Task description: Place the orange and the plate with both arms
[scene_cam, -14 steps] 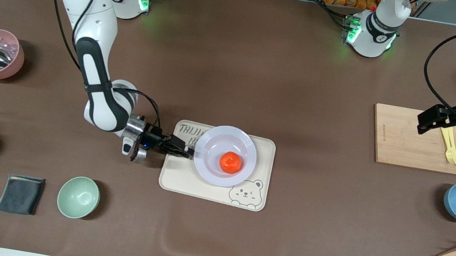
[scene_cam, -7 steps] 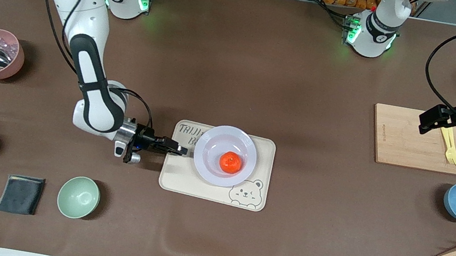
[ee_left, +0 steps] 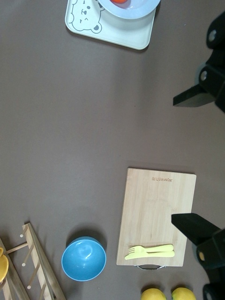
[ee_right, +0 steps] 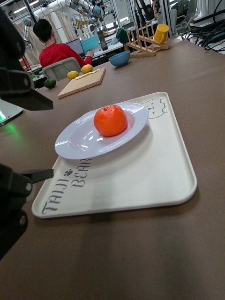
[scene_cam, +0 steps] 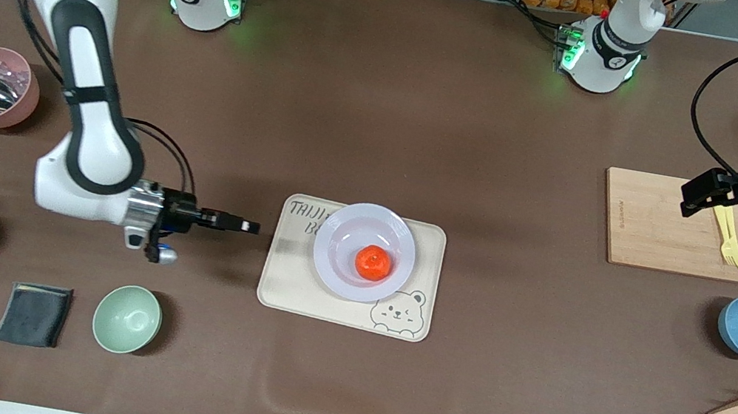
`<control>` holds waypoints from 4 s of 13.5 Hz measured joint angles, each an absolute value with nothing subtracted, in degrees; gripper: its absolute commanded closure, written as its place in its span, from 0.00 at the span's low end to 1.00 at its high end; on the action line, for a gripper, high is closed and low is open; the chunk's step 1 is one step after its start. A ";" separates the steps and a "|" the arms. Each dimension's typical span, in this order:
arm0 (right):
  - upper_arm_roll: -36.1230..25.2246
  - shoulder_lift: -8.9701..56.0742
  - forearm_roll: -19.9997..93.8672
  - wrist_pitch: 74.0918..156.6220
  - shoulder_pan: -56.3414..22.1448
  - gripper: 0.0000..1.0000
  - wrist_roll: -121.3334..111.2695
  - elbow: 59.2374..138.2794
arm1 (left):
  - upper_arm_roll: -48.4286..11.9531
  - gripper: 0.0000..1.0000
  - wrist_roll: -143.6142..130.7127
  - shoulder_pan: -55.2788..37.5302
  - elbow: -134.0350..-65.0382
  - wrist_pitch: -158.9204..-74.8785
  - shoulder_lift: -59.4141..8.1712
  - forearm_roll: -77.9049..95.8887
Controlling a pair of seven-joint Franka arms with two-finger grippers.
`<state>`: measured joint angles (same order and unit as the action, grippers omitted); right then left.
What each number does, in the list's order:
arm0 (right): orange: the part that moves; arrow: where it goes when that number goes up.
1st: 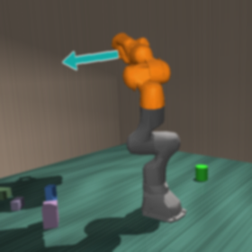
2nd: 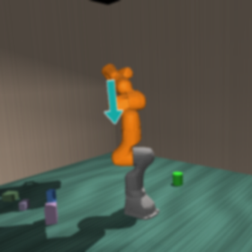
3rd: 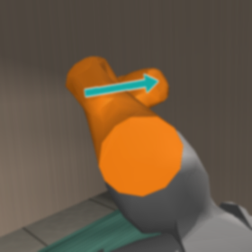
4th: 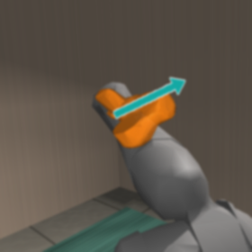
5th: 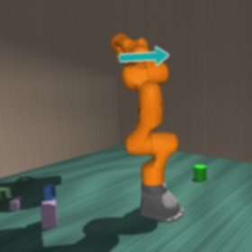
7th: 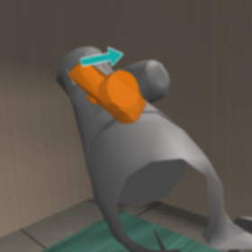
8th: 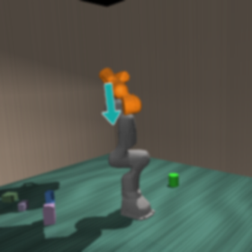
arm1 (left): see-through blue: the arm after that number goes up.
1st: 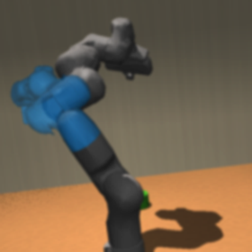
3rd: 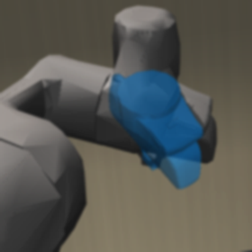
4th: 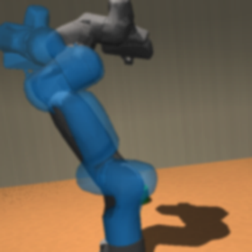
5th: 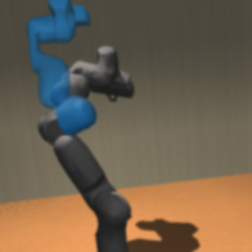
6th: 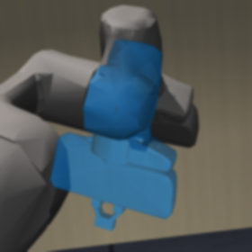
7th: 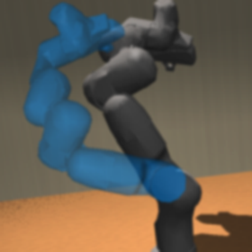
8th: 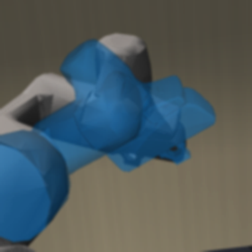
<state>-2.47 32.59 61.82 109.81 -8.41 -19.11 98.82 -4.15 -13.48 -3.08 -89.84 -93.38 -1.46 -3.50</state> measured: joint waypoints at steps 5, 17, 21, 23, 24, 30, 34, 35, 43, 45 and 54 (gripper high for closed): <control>-2.82 31.50 47.90 98.46 1.22 0.00 -18.36 92.89 | -4.14 0.00 -13.48 -3.04 -89.20 -93.23 -1.32 -3.50; -3.90 8.20 9.21 91.96 4.77 0.00 -18.08 85.63 | -4.14 0.00 -12.73 -2.49 -88.84 -92.05 -0.90 -1.60; -5.67 3.35 6.37 85.30 4.55 0.00 -17.40 81.33 | -4.11 0.00 -11.77 -1.70 -88.99 -91.49 0.04 -0.49; -6.57 1.76 6.34 84.54 4.55 0.00 -17.40 81.53 | -4.11 0.00 -11.42 -1.32 -89.28 -91.41 0.06 -0.41; -6.60 1.66 6.33 84.54 4.55 0.00 -17.40 81.86 | -4.11 0.00 -11.36 -1.29 -89.42 -91.41 0.06 -0.39; -1.57 1.94 2.08 88.58 3.38 0.00 -9.77 84.64 | -4.12 0.00 -11.28 -1.29 -90.36 -91.65 0.05 -0.38; -0.64 1.90 1.66 89.25 3.31 0.00 -9.47 85.77 | -4.11 0.00 -11.28 -1.26 -90.36 -92.06 0.06 -0.37; -0.37 1.89 1.64 89.25 3.31 0.00 -9.44 85.85 | -4.11 0.00 -11.27 -1.26 -90.36 -92.07 0.06 -0.37; -0.63 1.84 1.14 89.23 2.50 0.00 -9.43 86.18 | -4.20 0.00 -11.27 -1.31 -89.66 -92.11 0.06 -0.37; -0.65 1.84 0.93 89.24 2.39 0.00 -9.43 86.24 | -4.19 0.00 -11.27 -1.30 -89.10 -92.04 0.06 -0.37; -0.66 1.84 0.86 89.35 2.20 0.00 -9.40 86.35 | -4.24 0.00 -11.27 -1.26 -88.13 -88.41 0.01 -0.37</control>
<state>-0.66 1.84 0.86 89.35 2.20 -9.40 86.35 -4.24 -11.27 -1.26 -88.13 -88.41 0.01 -0.37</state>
